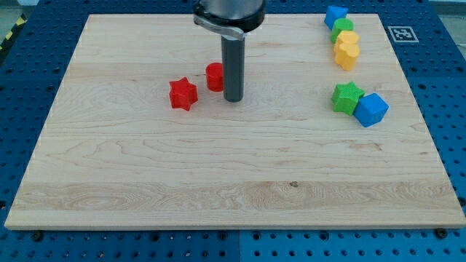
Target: Slide the red circle to the red star
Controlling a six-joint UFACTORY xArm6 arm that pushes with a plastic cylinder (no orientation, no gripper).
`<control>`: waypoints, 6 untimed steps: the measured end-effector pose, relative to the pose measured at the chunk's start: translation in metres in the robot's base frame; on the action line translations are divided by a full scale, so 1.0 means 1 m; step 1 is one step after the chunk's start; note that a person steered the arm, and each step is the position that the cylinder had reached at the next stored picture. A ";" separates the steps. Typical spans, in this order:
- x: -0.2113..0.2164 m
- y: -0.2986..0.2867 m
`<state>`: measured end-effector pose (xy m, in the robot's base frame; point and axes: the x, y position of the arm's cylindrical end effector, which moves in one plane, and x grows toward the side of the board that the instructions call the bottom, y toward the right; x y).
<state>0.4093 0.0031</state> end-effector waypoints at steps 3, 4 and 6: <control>-0.055 0.015; -0.053 0.015; -0.052 -0.004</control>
